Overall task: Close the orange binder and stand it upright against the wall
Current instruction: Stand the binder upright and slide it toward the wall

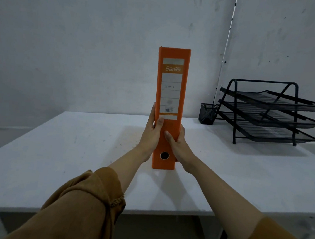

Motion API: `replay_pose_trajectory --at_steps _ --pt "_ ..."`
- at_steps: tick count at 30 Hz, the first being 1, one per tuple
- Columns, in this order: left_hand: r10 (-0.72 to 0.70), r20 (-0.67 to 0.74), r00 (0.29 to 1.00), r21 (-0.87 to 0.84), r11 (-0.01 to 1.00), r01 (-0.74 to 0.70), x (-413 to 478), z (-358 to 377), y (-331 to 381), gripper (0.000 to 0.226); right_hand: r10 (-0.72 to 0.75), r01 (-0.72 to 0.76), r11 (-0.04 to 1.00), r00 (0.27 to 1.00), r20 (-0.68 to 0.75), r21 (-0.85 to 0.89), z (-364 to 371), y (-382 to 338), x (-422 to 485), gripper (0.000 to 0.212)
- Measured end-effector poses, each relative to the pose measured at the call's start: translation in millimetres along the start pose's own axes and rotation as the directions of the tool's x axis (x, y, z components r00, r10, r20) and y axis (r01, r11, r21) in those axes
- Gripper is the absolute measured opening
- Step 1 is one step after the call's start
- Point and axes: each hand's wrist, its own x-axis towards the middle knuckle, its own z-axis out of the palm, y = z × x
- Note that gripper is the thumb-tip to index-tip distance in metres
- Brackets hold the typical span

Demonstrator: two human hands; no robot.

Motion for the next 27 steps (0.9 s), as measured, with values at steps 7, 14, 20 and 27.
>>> replay_pose_trajectory --at_steps 7,14,20,27 --pt "0.012 -0.021 1.000 -0.055 0.998 -0.013 -1.7 -6.7 -5.8 0.049 0.101 -0.101 0.994 0.995 0.013 -0.047 4.6 -7.7 1.8 0.069" --pt "-0.005 -0.030 1.000 -0.029 1.000 0.005 -3.6 -23.3 -5.0 0.048 0.098 -0.097 0.994 0.995 0.012 -0.045 21.8 -13.0 0.8 0.068" --pt "-0.013 -0.053 0.999 -0.021 1.000 0.012 -10.1 -46.0 -4.5 0.048 0.089 -0.087 0.996 0.996 0.033 -0.032 45.5 -20.9 -2.5 0.068" --pt "-0.024 -0.122 0.992 0.011 1.000 0.026 -19.4 -95.2 -4.2 0.048 0.067 -0.067 0.998 0.993 0.101 -0.002 94.6 -33.6 -3.9 0.069"
